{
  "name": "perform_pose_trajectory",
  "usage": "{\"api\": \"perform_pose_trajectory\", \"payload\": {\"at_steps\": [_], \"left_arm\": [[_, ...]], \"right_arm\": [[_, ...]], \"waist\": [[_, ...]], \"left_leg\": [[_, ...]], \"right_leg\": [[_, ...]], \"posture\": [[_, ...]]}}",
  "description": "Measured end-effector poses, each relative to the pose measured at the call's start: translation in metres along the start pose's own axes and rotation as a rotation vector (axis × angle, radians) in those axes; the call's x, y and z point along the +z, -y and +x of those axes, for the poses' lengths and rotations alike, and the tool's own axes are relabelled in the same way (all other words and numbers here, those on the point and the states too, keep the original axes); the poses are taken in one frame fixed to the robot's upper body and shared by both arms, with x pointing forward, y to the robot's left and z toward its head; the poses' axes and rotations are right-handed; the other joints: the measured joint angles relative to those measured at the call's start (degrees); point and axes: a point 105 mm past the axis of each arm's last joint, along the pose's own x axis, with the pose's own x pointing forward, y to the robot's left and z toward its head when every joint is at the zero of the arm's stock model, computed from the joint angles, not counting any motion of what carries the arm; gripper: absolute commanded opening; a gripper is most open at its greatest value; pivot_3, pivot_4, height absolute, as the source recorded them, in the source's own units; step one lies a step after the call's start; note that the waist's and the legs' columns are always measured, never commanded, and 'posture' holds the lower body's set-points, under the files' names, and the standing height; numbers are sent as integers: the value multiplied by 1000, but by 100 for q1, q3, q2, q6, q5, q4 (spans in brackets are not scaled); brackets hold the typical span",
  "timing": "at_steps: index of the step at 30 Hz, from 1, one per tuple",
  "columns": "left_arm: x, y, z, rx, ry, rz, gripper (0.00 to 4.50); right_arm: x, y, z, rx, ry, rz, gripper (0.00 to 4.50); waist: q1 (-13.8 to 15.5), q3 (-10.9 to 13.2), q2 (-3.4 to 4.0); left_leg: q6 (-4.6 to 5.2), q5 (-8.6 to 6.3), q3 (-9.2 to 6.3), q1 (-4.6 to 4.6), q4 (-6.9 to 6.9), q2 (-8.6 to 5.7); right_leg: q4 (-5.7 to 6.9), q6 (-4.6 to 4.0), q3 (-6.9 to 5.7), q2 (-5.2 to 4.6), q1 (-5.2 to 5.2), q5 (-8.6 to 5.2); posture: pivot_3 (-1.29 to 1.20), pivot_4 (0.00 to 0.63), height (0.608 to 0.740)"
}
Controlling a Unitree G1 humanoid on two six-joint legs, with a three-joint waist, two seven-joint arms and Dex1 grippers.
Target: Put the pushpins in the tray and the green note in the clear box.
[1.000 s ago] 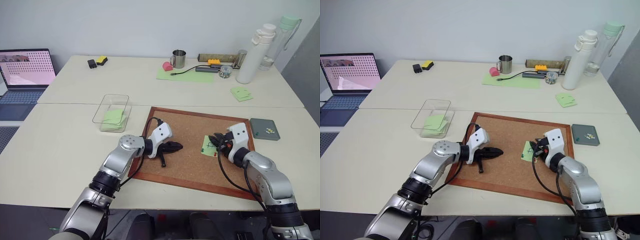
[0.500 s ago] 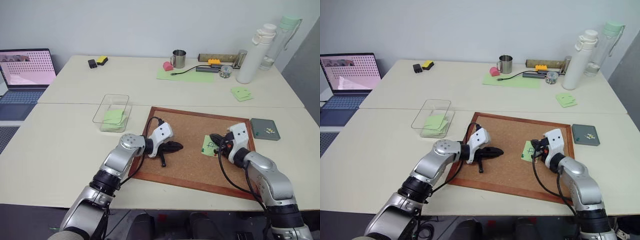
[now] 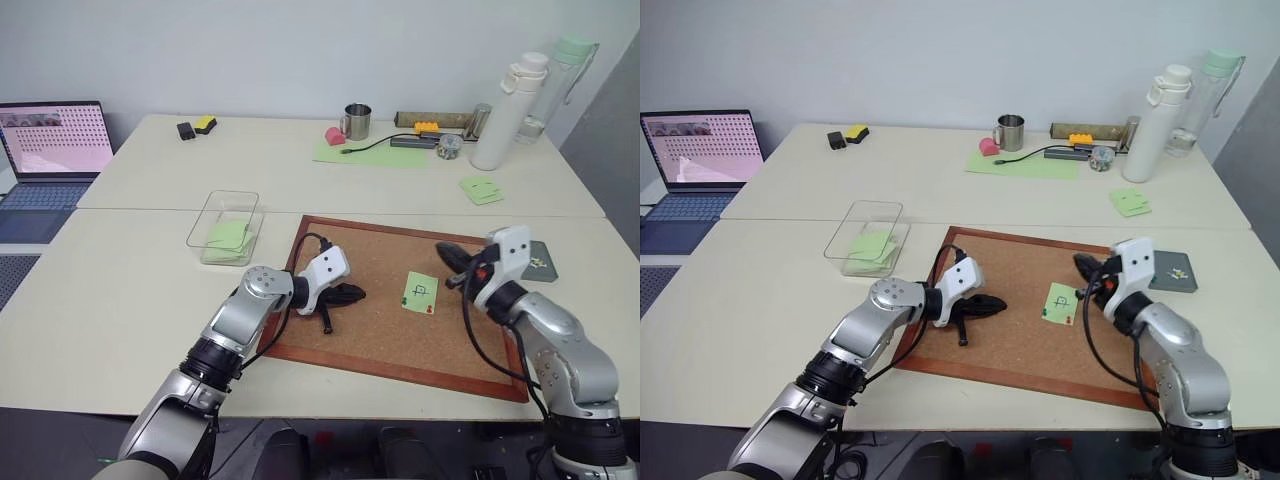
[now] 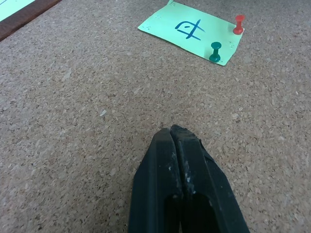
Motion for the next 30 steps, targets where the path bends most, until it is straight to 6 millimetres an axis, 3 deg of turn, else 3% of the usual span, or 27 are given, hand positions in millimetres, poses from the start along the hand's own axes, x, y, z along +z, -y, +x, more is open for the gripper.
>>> {"api": "perform_pose_trajectory", "payload": {"at_steps": [4,7,11,12,18,26,30], "left_arm": [[0,0,-1,11,7,0,0],[0,0,-3,17,6,0,0],[0,1,-4,23,6,5,0],[-1,1,-5,23,6,6,0],[-3,2,-9,33,3,3,0],[-3,2,-12,39,-1,-3,0],[-3,2,-11,37,0,-3,0]], "right_arm": [[-1,55,-4,-212,-45,-27,24],[-8,84,-4,-290,-91,7,24],[-23,99,-2,-326,-135,63,24],[-26,100,-2,-327,-141,72,24],[-39,110,-5,-351,-166,118,1216],[-30,110,-10,-315,-109,147,1216],[-15,91,-22,-193,-64,95,1216]], "waist": [[-1,0,1],[-9,0,2],[-15,0,2],[-19,0,2],[-66,1,3],[-122,1,4],[-117,3,8]], "left_leg": [[0,0,4,0,-6,-1],[0,0,7,2,-8,-1],[0,0,9,2,-10,-1],[0,0,9,1,-11,0],[0,0,10,2,-15,5],[0,0,9,1,-17,6],[1,-1,8,-1,-19,6]], "right_leg": [[-2,-1,3,0,-3,0],[-5,-1,8,1,-3,0],[-7,-1,11,3,-4,0],[-8,-1,12,3,-4,0],[-12,-1,14,3,-5,0],[-15,0,14,4,-4,0],[-19,0,14,3,-4,-1]], "posture": [[0,150,740],[0,150,740],[0,150,740],[0,150,740],[0,150,740],[0,150,740],[0,150,740]]}}
